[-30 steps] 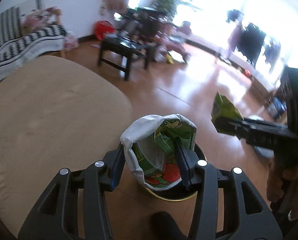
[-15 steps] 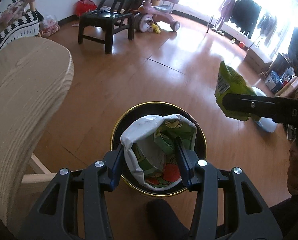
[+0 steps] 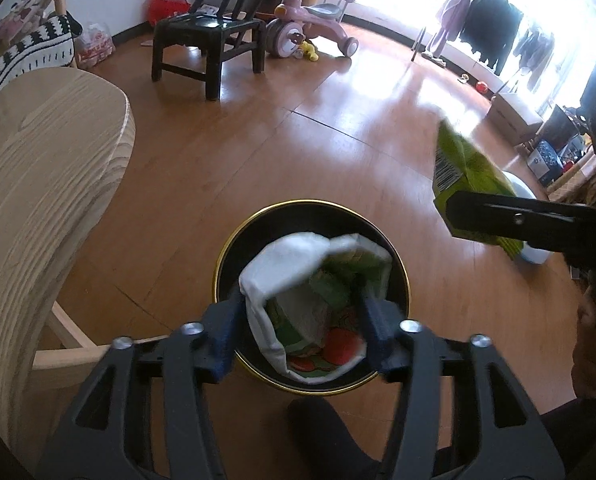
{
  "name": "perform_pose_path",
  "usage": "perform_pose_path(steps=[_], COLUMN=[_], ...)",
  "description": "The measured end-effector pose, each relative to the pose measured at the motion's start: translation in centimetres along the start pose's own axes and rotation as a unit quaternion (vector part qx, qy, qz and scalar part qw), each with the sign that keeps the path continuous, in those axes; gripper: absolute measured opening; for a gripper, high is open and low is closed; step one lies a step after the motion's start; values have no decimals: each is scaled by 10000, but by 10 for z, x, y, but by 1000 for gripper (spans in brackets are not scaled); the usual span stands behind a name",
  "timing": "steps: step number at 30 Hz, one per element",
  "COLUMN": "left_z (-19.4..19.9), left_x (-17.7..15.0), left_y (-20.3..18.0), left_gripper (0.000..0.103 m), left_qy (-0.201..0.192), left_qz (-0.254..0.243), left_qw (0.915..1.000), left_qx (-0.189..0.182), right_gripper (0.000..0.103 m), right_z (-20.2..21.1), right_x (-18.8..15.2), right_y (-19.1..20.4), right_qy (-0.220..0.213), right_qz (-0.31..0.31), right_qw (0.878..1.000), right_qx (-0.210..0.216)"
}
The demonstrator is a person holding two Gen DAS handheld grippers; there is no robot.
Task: Collect trash
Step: 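Carry both bags over the black bin and open both tools to drop them, then grasp crumpled blue foil with the left tool while the right tool grasps crumpled foil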
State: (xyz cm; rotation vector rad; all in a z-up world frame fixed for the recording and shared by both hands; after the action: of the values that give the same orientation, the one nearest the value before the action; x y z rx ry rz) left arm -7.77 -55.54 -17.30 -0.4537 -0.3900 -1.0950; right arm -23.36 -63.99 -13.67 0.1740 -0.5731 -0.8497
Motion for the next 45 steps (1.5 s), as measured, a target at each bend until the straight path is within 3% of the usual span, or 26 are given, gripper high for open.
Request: perform_pose_path(steps=[11, 17, 22, 29, 35, 39, 45], left_z=[4, 24, 64, 148, 234, 286, 354], left_x=[-1, 0, -5, -33, -91, -146, -232], left_y=[-3, 5, 26, 99, 184, 242, 329], left_gripper=[71, 73, 83, 92, 93, 93, 93], left_qy=[-51, -186, -452, -862, -1213, -1377, -1522], left_qz=[-52, 84, 195, 836, 1577, 2063, 2915], left_qw=[10000, 9998, 9986, 9906, 9712, 9518, 9054], left_qx=[41, 45, 204, 654, 1312, 1804, 2685], right_gripper=[71, 71, 73, 83, 83, 83, 83], right_z=[5, 10, 13, 14, 12, -1, -35], right_x=[3, 6, 11, 7, -15, -38, -75], right_y=[5, 17, 59, 180, 301, 379, 472], right_qy=[-106, -181, -221, -272, -165, -19, 283], right_qz=[-7, 55, 321, 1110, 1880, 2345, 2785], right_qw=[9999, 9997, 9987, 9902, 9732, 9596, 9439], right_qx=[97, 156, 326, 807, 1317, 1555, 1750])
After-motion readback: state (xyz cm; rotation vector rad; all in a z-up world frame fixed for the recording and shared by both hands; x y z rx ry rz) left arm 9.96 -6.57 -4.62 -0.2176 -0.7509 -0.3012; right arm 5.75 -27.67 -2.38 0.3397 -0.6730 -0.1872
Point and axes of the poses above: each gripper's, at about its wrist camera, not at the fingertips, and z roughly against the way its jaws point, y to its left, x to its top, the point moved 6 cm from there along -z, roughly the way its jaws point, and after that the axes turned 4 degrees about -z, right-handed, at the moved point
